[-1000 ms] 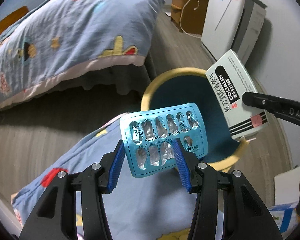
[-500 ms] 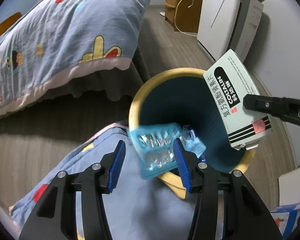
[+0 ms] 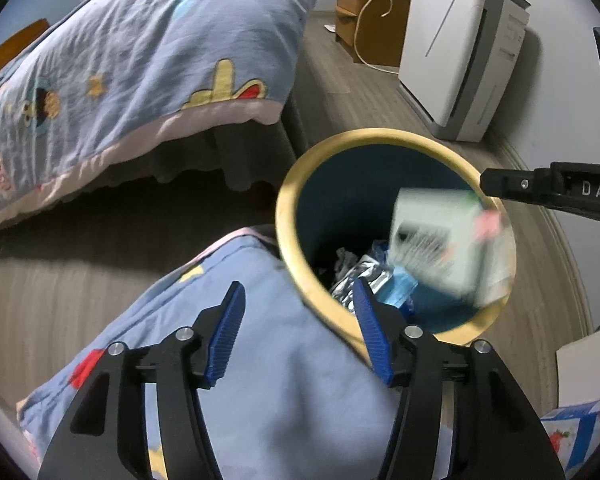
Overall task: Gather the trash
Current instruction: 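Carry blister pack and medicine box over the bin and open both tools, then move both open tools back over the cushion toward the remaining trash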
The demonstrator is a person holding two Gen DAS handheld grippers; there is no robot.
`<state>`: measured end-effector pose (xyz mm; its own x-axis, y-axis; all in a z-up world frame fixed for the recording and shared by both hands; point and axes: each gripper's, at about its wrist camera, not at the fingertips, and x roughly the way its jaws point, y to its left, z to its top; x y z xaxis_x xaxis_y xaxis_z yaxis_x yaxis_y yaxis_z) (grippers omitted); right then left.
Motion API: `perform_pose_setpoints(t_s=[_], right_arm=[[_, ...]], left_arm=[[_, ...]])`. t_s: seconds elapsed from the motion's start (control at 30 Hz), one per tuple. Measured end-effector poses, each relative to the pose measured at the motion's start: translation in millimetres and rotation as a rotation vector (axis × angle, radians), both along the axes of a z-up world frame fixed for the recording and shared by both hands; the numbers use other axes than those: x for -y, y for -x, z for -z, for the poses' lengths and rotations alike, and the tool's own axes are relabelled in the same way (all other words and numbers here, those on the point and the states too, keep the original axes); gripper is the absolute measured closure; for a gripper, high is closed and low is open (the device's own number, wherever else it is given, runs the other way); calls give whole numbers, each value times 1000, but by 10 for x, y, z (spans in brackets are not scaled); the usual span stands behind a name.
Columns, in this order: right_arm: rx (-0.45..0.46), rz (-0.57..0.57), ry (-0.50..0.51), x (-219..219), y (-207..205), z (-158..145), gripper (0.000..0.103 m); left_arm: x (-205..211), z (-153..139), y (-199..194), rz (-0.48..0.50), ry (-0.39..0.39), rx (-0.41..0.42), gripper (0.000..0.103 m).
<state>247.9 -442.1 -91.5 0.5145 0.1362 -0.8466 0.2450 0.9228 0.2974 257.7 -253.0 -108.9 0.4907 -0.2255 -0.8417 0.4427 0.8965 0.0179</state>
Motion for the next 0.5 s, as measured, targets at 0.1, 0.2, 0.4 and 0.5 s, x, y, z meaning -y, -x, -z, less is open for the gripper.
perform_pose_setpoints(t_s=[0.1, 0.2, 0.4, 0.5], right_arm=[[6, -11, 17, -53, 18, -42, 68], [12, -8, 22, -62, 57, -86, 68], [40, -34, 61, -183, 173, -247, 62], [46, -58, 91, -280, 270, -313, 62]], left_arm=[[-77, -33, 26, -17, 3, 0, 44], [-173, -78, 98, -32, 16, -2, 43], [-383, -277, 378, -45, 22, 30, 40], [-543, -413, 553, -64, 27, 48, 40]])
